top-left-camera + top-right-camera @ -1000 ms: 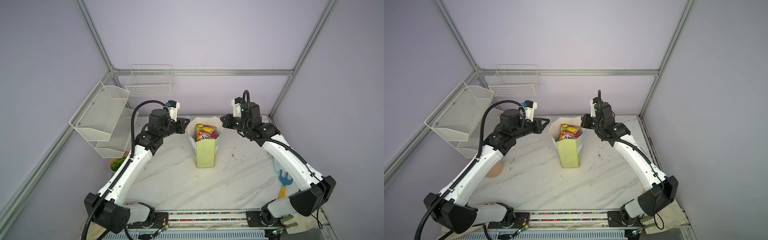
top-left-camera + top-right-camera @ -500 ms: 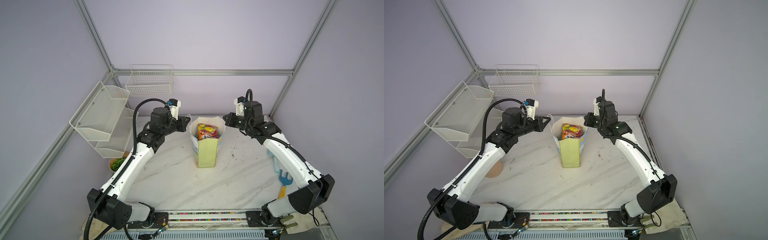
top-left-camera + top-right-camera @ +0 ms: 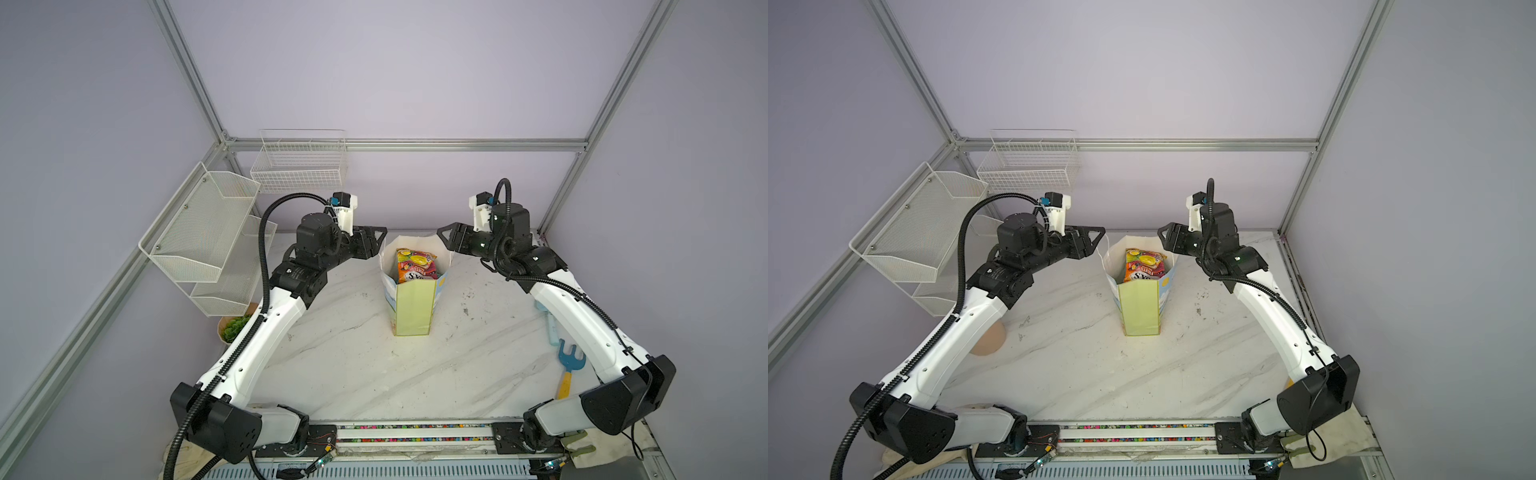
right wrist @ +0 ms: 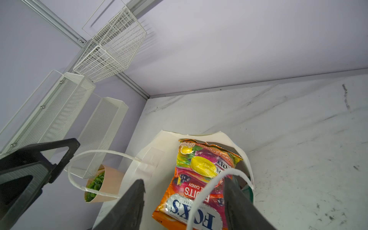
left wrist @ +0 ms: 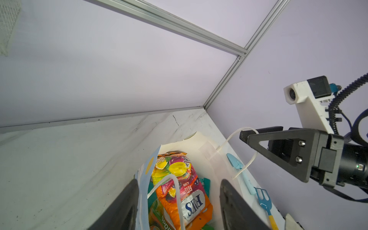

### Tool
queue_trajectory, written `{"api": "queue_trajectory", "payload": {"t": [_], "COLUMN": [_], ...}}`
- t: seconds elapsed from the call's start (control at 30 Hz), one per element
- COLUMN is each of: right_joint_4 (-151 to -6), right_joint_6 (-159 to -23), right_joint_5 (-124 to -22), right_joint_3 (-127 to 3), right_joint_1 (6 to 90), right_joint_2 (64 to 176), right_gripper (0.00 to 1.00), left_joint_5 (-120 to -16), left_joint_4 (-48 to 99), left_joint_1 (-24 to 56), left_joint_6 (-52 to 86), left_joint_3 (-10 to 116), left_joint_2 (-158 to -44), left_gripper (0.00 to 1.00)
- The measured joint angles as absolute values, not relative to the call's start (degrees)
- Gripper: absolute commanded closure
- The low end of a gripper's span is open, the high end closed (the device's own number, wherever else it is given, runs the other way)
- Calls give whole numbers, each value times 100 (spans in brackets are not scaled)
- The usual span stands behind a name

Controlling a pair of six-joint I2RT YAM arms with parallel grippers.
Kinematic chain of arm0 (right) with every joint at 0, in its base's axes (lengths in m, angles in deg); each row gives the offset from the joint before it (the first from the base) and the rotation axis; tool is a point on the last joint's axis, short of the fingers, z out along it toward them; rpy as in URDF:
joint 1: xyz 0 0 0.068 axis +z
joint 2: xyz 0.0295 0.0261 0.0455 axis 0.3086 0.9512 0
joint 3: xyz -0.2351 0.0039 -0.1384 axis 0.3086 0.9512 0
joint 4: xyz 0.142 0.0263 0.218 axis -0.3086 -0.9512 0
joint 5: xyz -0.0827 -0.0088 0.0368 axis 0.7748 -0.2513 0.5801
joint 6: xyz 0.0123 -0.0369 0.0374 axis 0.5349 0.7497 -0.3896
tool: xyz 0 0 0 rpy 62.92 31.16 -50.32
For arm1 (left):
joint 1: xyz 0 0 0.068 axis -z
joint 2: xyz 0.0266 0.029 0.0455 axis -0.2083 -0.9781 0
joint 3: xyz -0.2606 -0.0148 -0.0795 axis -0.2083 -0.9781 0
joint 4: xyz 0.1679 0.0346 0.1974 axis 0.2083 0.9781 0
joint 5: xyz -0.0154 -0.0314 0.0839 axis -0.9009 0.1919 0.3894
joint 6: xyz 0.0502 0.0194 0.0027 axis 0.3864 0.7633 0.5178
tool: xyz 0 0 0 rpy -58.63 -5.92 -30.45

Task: Place the snacks into the paper bag
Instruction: Move the paper bag to the top-center of the table, then reset both arms

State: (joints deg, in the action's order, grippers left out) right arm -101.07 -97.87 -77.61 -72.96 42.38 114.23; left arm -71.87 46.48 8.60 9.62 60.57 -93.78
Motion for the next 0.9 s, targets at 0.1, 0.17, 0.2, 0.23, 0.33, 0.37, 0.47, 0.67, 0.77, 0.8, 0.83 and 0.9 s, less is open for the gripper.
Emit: {"api": "queue_trajectory", "payload": {"t": [0.1, 0.17, 0.2, 0.23, 0.33, 0.37, 0.47, 0.67, 0.77, 0.8, 0.83, 0.9], "right_joint_4": [-10114, -10122, -10127, -10125, -10175, -10208, -10317, -10439, -10441, -10444, -10444, -10422], "right_joint_6": [-9774, -9763, -9754, -9741, -9708, -9682, -9664, -9649, -9631, -9607, -9586, -9542], "right_joint_5": [-7748, -7731, -7722, -7713, -7667, -7613, -7401, -6920, -6590, -6474, -6371, -6185], "right_joint_3": [-7274, -7270, -7268, -7257, -7235, -7235, -7189, -7145, -7097, -7066, -7047, -6997], "right_joint_1": [4238, 4238, 4238, 4238, 4238, 4238, 4238, 4238, 4238, 4238, 4238, 4238], "right_joint_2": [11301, 11242, 11213, 11189, 11154, 11146, 11054, 10652, 10405, 10315, 10245, 10105], "right_gripper": [25, 22, 21, 20, 5, 3, 3, 3, 3, 3, 3, 3], "left_joint_5": [-7180, -7176, -7167, -7156, -7058, -7007, -6806, -6406, -6249, -6197, -6144, -6028], "left_joint_4": [4622, 4609, 4609, 4609, 4616, 4622, 4640, 4747, 4817, 4839, 4854, 4904], "left_joint_1": [860, 860, 860, 860, 862, 862, 862, 862, 862, 862, 862, 862], "left_joint_6": [956, 960, 971, 967, 1021, 1065, 1133, 1314, 1415, 1447, 1487, 1568], "left_joint_3": [6057, 6057, 6057, 6057, 6051, 6047, 6033, 5955, 5955, 5955, 5955, 5953], "left_joint_2": [-9275, -9194, -9148, -9113, -8980, -8921, -8737, -8350, -8208, -8164, -8127, -8055], "left_gripper": [27, 24, 21, 20, 15, 13, 10, 8, 8, 8, 8, 7]}}
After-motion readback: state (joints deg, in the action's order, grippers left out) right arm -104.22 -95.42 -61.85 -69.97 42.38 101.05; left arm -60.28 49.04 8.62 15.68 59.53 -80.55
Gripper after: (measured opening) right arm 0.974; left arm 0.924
